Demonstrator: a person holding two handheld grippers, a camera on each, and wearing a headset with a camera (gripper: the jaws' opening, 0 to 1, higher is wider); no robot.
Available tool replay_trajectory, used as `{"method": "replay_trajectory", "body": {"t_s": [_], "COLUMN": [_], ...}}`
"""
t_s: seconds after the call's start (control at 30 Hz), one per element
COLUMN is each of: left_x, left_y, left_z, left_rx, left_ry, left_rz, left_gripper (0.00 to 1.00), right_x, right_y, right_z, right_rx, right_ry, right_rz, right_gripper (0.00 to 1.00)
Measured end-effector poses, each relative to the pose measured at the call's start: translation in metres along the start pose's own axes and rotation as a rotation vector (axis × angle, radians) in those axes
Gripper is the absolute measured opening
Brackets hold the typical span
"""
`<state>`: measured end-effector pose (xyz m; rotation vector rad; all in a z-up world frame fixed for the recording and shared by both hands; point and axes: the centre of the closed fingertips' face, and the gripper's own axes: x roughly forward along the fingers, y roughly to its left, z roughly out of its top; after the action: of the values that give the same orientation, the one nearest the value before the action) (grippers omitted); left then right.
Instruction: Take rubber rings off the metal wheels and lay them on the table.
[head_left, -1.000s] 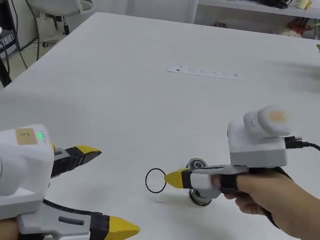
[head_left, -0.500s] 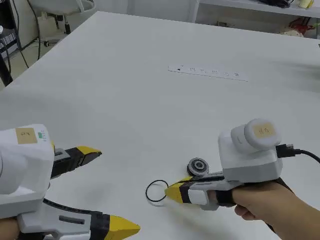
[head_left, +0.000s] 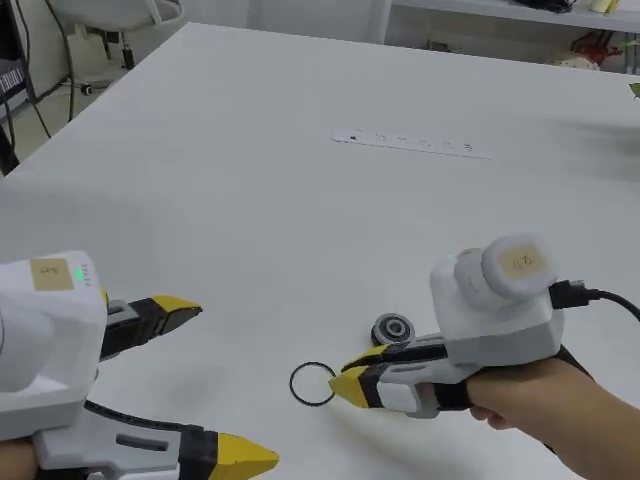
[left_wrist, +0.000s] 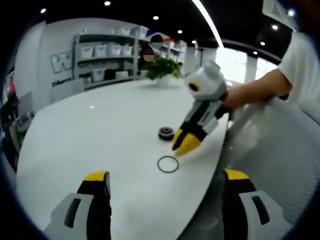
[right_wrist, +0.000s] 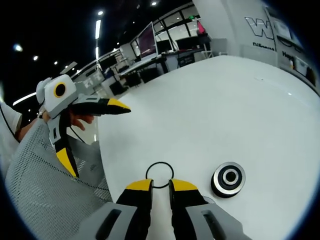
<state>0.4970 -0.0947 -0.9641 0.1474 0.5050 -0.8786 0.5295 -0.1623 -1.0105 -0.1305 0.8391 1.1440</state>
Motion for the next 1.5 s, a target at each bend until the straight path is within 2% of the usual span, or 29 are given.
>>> {"method": "replay_trajectory", "body": {"t_s": [0.1,0.5,0.73,0.9,1.0,1.07,1.23,1.37,1.5], "left_x": [0.000,0.001,0.002,0.002,0.002,0.001,0.001,-0.002,-0.005], "left_y": [0.000,-0.002,-0.005,-0.005,-0.005,-0.006,-0.009,-0.012,-0.009], "left_z": [0.000,0.000,0.001,0.002,0.004,0.006,0.005,0.015,0.037], "left_rx": [-0.001,0.006,0.011,-0.001,-0.012,-0.010,0.041,0.085,0.096], "left_ry": [0.000,-0.004,-0.004,-0.013,-0.024,-0.030,0.011,0.015,-0.006], "left_rz": [-0.002,-0.010,-0.027,-0.031,-0.033,-0.036,-0.049,-0.064,-0.064], "left_gripper": [0.94,0.93,0.94,0.94,0.94,0.94,0.93,0.89,0.90], "right_x": [-0.005,-0.030,-0.051,-0.068,-0.074,-0.077,-0.077,-0.071,-0.067], "right_y": [-0.002,-0.001,0.002,-0.003,-0.008,-0.014,-0.029,-0.029,-0.031], "right_z": [0.001,0.017,0.025,0.022,0.016,0.010,-0.003,-0.013,-0.019], "right_rx": [-0.031,-0.126,-0.160,-0.169,-0.147,-0.131,-0.076,-0.085,-0.089], "right_ry": [0.002,-0.028,-0.071,-0.089,-0.105,-0.109,-0.114,-0.077,-0.056], "right_rz": [-0.018,-0.025,-0.001,0.008,0.020,0.007,-0.016,-0.010,-0.003], "right_gripper": [0.11,0.17,0.20,0.24,0.27,0.29,0.29,0.29,0.29]}}
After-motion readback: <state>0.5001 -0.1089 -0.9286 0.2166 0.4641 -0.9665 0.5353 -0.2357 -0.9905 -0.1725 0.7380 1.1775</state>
